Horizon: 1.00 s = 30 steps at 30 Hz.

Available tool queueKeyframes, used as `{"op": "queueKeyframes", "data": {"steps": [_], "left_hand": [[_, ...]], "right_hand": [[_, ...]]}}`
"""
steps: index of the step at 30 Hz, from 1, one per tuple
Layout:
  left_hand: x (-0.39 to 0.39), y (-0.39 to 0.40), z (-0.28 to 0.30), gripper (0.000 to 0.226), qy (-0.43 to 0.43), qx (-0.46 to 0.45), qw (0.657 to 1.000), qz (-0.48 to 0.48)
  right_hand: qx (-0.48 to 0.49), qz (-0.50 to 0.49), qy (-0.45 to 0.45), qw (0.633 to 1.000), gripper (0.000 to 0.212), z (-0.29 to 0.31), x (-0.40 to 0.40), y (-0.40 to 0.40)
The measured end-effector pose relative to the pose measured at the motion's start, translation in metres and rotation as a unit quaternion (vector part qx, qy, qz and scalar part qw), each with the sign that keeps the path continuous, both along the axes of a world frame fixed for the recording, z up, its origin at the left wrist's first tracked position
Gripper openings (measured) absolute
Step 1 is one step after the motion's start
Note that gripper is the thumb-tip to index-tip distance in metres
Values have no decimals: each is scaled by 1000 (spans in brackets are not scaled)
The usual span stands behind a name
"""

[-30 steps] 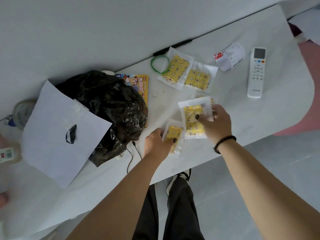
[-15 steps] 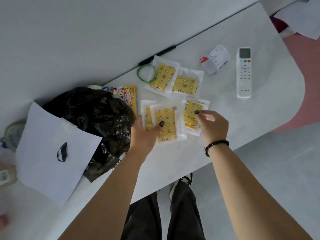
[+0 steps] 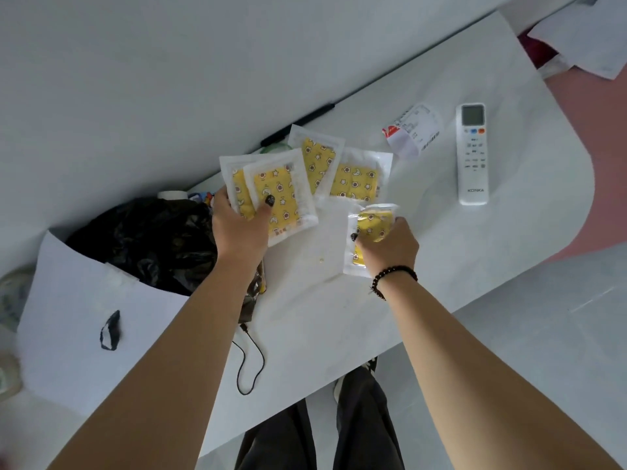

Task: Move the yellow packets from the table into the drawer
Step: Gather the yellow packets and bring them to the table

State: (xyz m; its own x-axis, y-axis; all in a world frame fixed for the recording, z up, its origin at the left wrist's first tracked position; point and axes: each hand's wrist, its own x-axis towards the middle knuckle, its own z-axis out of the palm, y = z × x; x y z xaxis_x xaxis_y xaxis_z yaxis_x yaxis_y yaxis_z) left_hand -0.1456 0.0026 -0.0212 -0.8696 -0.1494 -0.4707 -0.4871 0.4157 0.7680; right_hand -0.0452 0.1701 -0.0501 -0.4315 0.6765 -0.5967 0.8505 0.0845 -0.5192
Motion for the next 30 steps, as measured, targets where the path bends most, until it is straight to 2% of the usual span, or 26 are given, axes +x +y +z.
{"op": "queueKeyframes", "data": {"steps": [2,4,6,9,10,12,14,17,20,23,25,27,28,30], "left_hand": [[0,-2,-1,40,2,2,1000,16],[0,-6,-2,35,0,13,1000,29],[-1,-11,-2,35,-4,22,999,33],[-2,-16,-1,36,-9,34,998,49],[-2,-18,-1,36,-7,35,998,53],[-3,-19,0,34,-1,34,998,59],[-3,-20,1,34,1,39,997,65],[-2,-22,3,36,1,38,997,70],[1,-27,6,35,2,36,996,80],[6,-35,8,35,2,33,995,91],[9,-43,7,36,0,29,995,98],[11,-48,7,36,-1,25,994,107],[13,-50,6,35,-2,26,993,112],[15,-52,6,35,-6,36,991,127]], "right_hand": [[45,85,52,994,27,5,0,12],[67,179,66,979,33,10,-13,30],[114,287,55,949,46,12,-39,47],[124,416,34,900,25,9,-81,57],[121,462,17,878,31,7,-90,58],[134,516,-8,846,38,6,-103,55],[167,524,-32,835,39,12,-107,49],[180,468,-72,862,34,12,-96,37],[159,375,-39,912,17,7,-68,33],[129,295,-17,947,40,9,-43,35],[107,216,38,970,31,16,-32,32],[41,86,113,989,27,23,-32,22],[-15,9,148,989,33,26,-37,17],[-142,-129,180,965,53,23,-61,6]]}}
